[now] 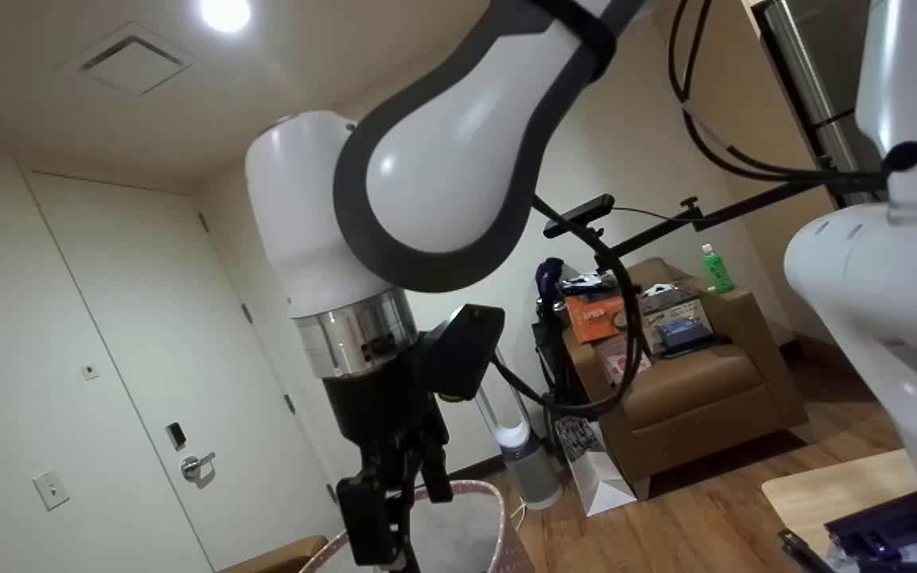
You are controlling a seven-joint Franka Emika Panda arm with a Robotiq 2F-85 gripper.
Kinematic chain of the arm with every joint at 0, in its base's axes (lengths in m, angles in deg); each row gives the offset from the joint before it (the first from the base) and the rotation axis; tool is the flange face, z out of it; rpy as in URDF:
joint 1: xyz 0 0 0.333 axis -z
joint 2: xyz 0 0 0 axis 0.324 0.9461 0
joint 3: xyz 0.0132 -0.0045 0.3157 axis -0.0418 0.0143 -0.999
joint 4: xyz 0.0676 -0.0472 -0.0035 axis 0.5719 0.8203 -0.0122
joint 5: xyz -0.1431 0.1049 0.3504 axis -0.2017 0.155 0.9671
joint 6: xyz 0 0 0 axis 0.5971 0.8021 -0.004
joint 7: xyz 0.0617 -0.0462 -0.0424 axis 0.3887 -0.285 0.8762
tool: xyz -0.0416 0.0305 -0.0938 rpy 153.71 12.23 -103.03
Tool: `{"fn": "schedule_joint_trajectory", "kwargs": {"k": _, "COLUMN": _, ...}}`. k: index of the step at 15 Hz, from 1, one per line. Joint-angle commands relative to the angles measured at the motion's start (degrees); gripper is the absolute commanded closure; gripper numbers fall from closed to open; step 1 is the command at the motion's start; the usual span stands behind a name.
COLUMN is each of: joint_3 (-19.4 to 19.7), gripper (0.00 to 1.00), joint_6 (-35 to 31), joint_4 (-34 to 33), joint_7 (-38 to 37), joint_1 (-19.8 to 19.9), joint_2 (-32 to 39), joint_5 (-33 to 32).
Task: Remove the blue cloth out of the laundry bag and put it on the table
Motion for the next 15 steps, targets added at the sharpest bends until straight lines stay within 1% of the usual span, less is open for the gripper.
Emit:
{"fn": "schedule_joint_trajectory", "kwargs": {"k": 1, "joint_3": 0.1, "gripper": 0.00, "joint_6": 0.2, "joint_4": -0.1, "joint_7": 0.0, "joint_1": -0.1, "joint_2": 0.0, "joint_5": 0.0}}
{"fn": "schedule_joint_trajectory", "kwargs": {"k": 2, "joint_3": 0.4, "gripper": 0.00, "joint_6": 0.2, "joint_4": -0.7, "joint_7": -1.5, "joint_1": 1.3, "joint_2": 0.7, "joint_5": -0.6}}
{"fn": "schedule_joint_trajectory", "kwargs": {"k": 5, "joint_3": 3.5, "gripper": 0.00, "joint_6": -0.5, "joint_4": -1.1, "joint_7": -1.2, "joint_1": 2.9, "joint_2": 2.9, "joint_5": 0.8}}
{"fn": "schedule_joint_trajectory", "kwargs": {"k": 6, "joint_3": 5.2, "gripper": 0.00, "joint_6": -1.1, "joint_4": -1.1, "joint_7": 1.1, "joint_1": 2.6, "joint_2": 4.5, "joint_5": 1.9}}
{"fn": "schedule_joint_trajectory", "kwargs": {"k": 7, "joint_3": 5.4, "gripper": 0.00, "joint_6": -0.8, "joint_4": -1.2, "joint_7": 0.0, "joint_1": 3.5, "joint_2": 5.7, "joint_5": 1.2}}
{"fn": "schedule_joint_trajectory", "kwargs": {"k": 9, "joint_3": 7.1, "gripper": 0.00, "joint_6": -2.5, "joint_4": -1.3, "joint_7": 0.3, "joint_1": 4.2, "joint_2": 9.1, "joint_5": 1.2}}
{"fn": "schedule_joint_trajectory", "kwargs": {"k": 11, "joint_3": 8.4, "gripper": 0.00, "joint_6": -7.6, "joint_4": -1.6, "joint_7": 0.0, "joint_1": 5.7, "joint_2": 13.4, "joint_5": -0.1}}
{"fn": "schedule_joint_trajectory", "kwargs": {"k": 12, "joint_3": 9.0, "gripper": 0.00, "joint_6": -9.5, "joint_4": -2.4, "joint_7": 0.0, "joint_1": 6.1, "joint_2": 16.2, "joint_5": -0.2}}
{"fn": "schedule_joint_trajectory", "kwargs": {"k": 13, "joint_3": 9.4, "gripper": 0.00, "joint_6": -11.1, "joint_4": -2.5, "joint_7": 0.1, "joint_1": 6.2, "joint_2": 17.7, "joint_5": 0.3}}
{"fn": "schedule_joint_trajectory", "kwargs": {"k": 15, "joint_3": 9.5, "gripper": 0.00, "joint_6": -13.5, "joint_4": 0.5, "joint_7": -1.0, "joint_1": 4.7, "joint_2": 15.9, "joint_5": 4.4}}
